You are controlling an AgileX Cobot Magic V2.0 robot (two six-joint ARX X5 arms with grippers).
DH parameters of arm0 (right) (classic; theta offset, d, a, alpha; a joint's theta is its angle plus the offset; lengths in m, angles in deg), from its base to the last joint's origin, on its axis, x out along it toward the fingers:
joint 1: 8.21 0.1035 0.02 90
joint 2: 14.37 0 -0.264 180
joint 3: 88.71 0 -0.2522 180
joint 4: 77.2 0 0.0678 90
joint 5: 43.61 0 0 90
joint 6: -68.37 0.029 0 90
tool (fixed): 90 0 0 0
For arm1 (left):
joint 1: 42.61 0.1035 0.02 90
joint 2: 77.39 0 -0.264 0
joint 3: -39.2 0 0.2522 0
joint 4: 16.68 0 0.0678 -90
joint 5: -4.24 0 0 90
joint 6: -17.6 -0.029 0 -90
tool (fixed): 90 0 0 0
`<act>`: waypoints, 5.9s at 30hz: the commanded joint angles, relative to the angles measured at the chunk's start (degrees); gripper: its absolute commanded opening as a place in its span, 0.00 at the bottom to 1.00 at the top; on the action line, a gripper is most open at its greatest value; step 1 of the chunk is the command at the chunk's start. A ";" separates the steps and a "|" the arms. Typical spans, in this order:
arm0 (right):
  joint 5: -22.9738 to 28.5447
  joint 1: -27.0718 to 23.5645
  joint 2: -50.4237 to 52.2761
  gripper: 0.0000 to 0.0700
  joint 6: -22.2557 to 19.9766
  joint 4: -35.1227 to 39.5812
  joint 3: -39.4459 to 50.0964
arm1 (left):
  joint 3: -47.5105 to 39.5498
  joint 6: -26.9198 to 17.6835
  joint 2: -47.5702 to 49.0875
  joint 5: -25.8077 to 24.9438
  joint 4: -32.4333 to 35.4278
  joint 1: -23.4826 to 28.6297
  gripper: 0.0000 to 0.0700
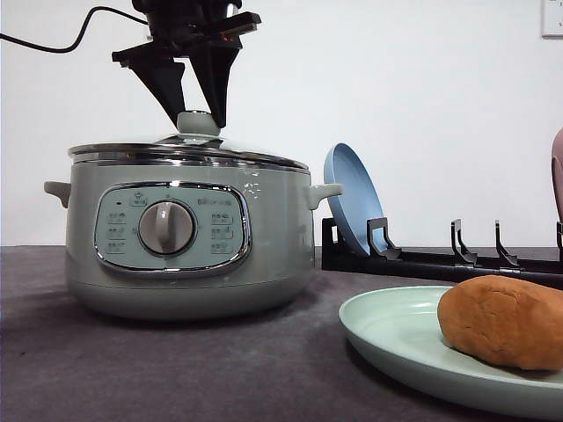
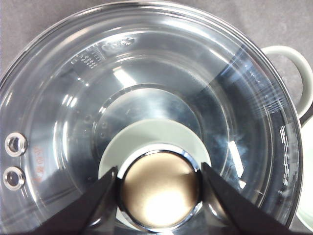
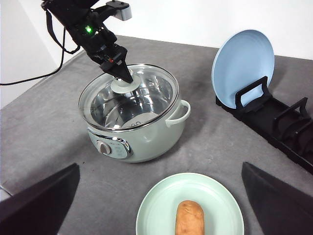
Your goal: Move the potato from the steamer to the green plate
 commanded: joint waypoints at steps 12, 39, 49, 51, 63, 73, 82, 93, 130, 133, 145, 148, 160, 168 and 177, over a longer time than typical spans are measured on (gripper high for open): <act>0.09 0.24 -0.44 0.99 0.57 0.19 -0.83 | 1.26 0.11 -2.90 -0.24 2.23 -0.22 0.00; 0.07 0.24 -0.44 0.99 0.55 0.15 -0.83 | 1.26 1.25 -2.60 -1.84 0.64 0.56 0.00; 0.09 0.24 -0.44 0.99 0.52 0.20 -0.83 | 1.26 1.25 -2.14 -1.81 0.52 0.60 0.00; 0.09 0.24 -0.44 0.99 0.52 0.21 -0.83 | 1.26 1.25 -2.13 -1.79 0.38 0.61 0.00; 0.04 0.24 -0.44 0.99 0.59 -0.02 -0.83 | 1.24 0.10 -2.13 -0.40 2.22 0.65 0.00; 0.07 0.24 -0.42 0.99 0.50 -0.25 -0.83 | 1.24 -1.41 -2.13 0.07 2.73 0.42 0.00; 0.07 0.24 -0.44 0.99 0.13 -0.23 -0.83 | 1.24 -0.66 -2.13 0.05 -0.37 0.68 0.00; 0.07 0.24 -0.42 0.99 0.15 -0.27 -0.83 | 1.39 -0.04 2.15 0.04 -0.25 0.92 0.88; 5.62 0.24 -0.44 0.99 -6.38 -5.69 -0.77 | -60.47 0.13 76.33 0.04 25.19 1.18 0.91; 7.13 0.24 -0.44 0.99 -6.62 -7.07 -0.77 | -60.75 0.11 77.63 0.04 25.44 1.18 0.91; 6.84 0.24 -0.44 0.93 -6.11 -7.13 -0.77 | -60.75 0.16 78.13 0.04 25.51 1.18 0.74; 5.84 0.24 -0.44 0.01 -6.52 -7.44 -0.77 | -60.75 0.34 78.13 0.04 25.03 1.16 0.05; 6.05 0.24 -0.42 0.05 -5.86 -7.42 -0.79 | -60.75 1.64 78.13 0.04 24.78 1.16 0.04; 6.07 0.24 -0.42 0.05 -5.86 -7.42 -0.79 | -60.91 1.64 78.84 0.04 25.23 1.53 0.04; 6.09 0.24 -0.42 0.05 -5.86 -7.42 -0.79 | -66.67 1.31 85.46 -3.39 29.14 21.67 0.04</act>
